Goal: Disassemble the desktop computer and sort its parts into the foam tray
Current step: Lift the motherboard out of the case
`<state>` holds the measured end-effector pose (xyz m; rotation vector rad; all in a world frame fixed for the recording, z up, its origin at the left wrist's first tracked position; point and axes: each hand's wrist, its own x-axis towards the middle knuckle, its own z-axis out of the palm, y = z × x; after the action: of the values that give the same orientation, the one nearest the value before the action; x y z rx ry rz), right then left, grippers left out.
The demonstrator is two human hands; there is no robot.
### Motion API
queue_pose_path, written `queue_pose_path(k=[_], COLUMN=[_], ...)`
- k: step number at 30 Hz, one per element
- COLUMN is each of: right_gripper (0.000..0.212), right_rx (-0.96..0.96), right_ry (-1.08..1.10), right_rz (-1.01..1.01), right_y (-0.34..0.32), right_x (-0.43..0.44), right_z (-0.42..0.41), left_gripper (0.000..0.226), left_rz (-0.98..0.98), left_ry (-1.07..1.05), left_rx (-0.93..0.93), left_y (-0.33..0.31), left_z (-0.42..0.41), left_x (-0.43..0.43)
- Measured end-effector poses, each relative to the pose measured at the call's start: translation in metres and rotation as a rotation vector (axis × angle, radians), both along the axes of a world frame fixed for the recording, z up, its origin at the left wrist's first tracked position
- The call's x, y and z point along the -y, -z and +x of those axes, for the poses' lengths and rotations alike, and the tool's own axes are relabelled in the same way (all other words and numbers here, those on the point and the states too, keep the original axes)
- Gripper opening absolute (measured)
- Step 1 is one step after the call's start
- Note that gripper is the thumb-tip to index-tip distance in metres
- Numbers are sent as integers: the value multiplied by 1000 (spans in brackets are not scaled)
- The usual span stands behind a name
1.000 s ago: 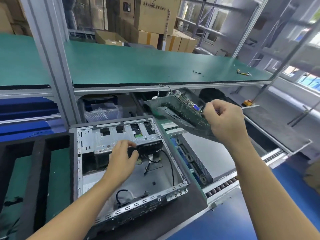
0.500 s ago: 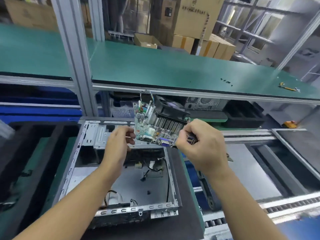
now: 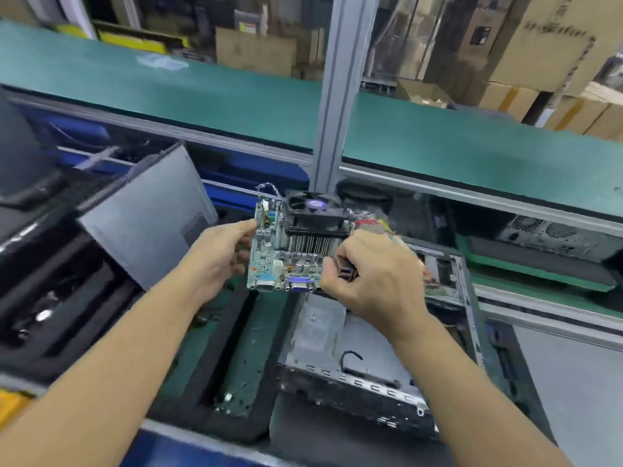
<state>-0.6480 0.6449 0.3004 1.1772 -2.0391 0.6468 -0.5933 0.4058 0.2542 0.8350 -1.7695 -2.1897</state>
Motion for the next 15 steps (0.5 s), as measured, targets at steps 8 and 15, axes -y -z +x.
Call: queue_pose_path(k=[8,15], right_gripper=[39,47], right_rx=[-23,116], right_ry=[-69,-190], right_rz=[19,319], right_y=[27,42], right_x=[119,178], right_z=[47,78], left_gripper=[12,23], left_rz=[-100,-186], left_ry=[74,155], left_rx=[106,154], left_y=[21,67], left_z=[41,62], left_x=[131,200])
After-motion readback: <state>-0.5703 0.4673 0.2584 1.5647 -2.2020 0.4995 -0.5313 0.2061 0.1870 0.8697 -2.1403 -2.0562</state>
